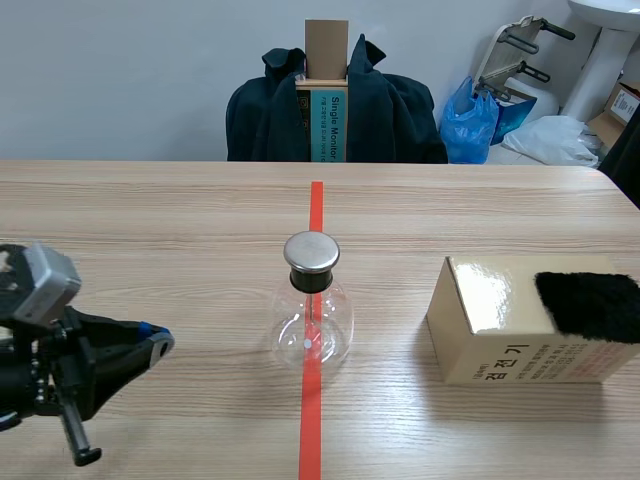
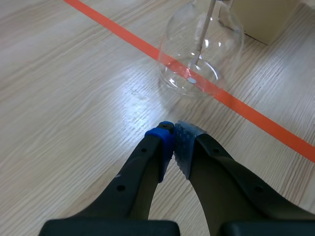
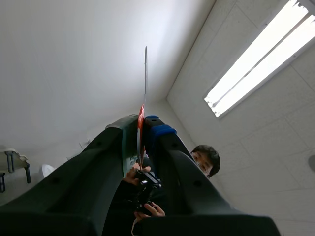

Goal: Do the electroscope experiment.
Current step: 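Bring the plate to the electroscope and point at the metal foil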

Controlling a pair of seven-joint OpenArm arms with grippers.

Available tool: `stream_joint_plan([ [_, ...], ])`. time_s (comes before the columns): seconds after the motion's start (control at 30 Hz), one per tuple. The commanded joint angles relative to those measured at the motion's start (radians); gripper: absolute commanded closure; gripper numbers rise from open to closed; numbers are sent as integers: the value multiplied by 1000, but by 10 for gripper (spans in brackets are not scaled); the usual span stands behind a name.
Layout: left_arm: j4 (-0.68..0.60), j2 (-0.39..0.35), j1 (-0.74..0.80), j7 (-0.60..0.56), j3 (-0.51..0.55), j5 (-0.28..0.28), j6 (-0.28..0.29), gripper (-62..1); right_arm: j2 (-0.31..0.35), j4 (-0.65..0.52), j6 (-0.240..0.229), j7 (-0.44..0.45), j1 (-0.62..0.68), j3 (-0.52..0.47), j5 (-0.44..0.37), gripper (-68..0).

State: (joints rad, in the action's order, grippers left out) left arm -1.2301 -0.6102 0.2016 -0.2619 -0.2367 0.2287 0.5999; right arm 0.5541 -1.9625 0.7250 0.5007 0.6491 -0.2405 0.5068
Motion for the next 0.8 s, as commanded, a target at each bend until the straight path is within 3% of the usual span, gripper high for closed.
stream_joint_plan([
  [0.0, 1, 26, -42, -23, -27, 9, -3, -27, -3, -5, 58, 1, -35, 31, 2, -8],
  [0.2, 146, 103, -172, -35, -138, -33, -33, -27, -85, 24, 58, -4, -144, 200, 121, -8],
  [0.33, 199, 141, -205, -38, -171, -43, -74, -27, -155, 103, 58, -4, -200, 323, 255, -8],
  [0.47, 219, 164, -213, -49, -186, -71, -86, -27, -208, 200, 58, -16, -241, 434, 340, -8],
  [0.77, 223, 187, -214, -63, -193, -100, -116, -27, -230, 372, 58, -108, -269, 585, 497, -8],
])
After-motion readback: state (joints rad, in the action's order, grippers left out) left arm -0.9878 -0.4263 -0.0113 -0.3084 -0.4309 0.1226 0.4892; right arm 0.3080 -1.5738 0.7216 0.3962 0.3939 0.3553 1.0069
